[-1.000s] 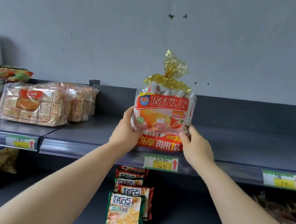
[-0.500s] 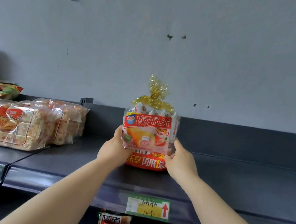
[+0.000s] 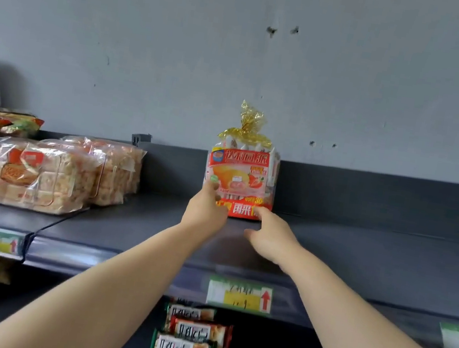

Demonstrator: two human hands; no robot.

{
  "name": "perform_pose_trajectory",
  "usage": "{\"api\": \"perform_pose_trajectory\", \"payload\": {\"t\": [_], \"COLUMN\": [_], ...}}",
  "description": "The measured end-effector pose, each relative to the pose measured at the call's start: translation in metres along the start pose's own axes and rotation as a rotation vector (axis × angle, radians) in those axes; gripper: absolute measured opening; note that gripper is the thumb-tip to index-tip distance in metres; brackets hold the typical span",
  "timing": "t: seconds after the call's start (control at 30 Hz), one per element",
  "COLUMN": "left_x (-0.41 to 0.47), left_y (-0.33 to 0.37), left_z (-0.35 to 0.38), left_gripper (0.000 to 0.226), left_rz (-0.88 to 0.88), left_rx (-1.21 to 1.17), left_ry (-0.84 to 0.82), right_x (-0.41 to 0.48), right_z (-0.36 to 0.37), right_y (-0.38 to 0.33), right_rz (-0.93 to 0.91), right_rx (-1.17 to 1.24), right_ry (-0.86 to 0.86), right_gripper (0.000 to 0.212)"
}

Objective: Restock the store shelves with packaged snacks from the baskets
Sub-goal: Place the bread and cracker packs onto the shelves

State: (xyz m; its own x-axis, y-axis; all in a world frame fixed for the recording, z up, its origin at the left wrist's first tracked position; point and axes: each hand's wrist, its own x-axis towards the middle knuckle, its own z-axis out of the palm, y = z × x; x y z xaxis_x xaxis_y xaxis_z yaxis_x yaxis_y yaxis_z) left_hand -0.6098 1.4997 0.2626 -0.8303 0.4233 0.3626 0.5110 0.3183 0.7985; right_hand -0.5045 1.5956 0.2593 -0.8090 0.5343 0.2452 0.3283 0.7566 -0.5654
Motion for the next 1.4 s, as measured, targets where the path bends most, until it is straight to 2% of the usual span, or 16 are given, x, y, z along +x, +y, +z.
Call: {"api": "perform_pose_trajectory", "payload": {"t": [0.13, 0.23, 0.33, 0.4, 0.5, 0.6, 0.73, 0.87, 1.13, 1.27, 1.4], "left_x": [-0.040, -0.077, -0.114, -0.134, -0.164, -0.194, -0.230, -0.257, -0.322, -0.356, -0.381], "left_y": [-0.004, -0.015, -0.036, -0.056, -0.092, -0.129, -0.184, -0.241, -0.335, -0.365, -0.380], "left_z": [-0.025, -0.044, -0.061, -0.069, -0.073, -0.070, -0.061, -0.052, -0.036, -0.026, -0.015], "left_gripper": [0.035, 0.036, 0.036, 0.036, 0.036, 0.035, 0.032, 0.035, 0.027, 0.024, 0.018], "left_rz": [0.163, 0.263, 0.394, 0.495, 0.495, 0.384, 0.133, -0.069, -0.398, -0.570, -0.736], "left_rx": [0.107, 0.207, 0.325, 0.366, 0.368, 0.398, 0.422, 0.486, 0.668, 0.695, 0.680], "left_ry": [0.013, -0.029, -0.088, -0.129, -0.154, -0.225, -0.385, -0.493, -0.741, -0.776, -0.739], "right_x": [-0.035, -0.072, -0.112, -0.140, -0.181, -0.213, -0.238, -0.259, -0.306, -0.318, -0.324], "right_z": [0.003, 0.015, 0.035, 0.052, 0.083, 0.113, 0.156, 0.202, 0.268, 0.282, 0.292], "right_y": [-0.016, -0.024, -0.022, -0.016, -0.001, 0.013, 0.024, 0.039, 0.082, 0.098, 0.110], "right_rz": [-0.044, -0.122, -0.180, -0.207, -0.251, -0.234, -0.173, -0.114, 0.033, 0.099, 0.129], "right_rx": [-0.136, -0.272, -0.300, -0.300, -0.318, -0.296, -0.287, -0.284, -0.265, -0.282, -0.251], "right_ry": [0.092, 0.215, 0.331, 0.357, 0.310, 0.218, 0.091, -0.079, -0.427, -0.597, -0.680], "right_gripper": [0.047, 0.044, 0.044, 0.041, 0.038, 0.038, 0.039, 0.041, 0.040, 0.039, 0.037]}}
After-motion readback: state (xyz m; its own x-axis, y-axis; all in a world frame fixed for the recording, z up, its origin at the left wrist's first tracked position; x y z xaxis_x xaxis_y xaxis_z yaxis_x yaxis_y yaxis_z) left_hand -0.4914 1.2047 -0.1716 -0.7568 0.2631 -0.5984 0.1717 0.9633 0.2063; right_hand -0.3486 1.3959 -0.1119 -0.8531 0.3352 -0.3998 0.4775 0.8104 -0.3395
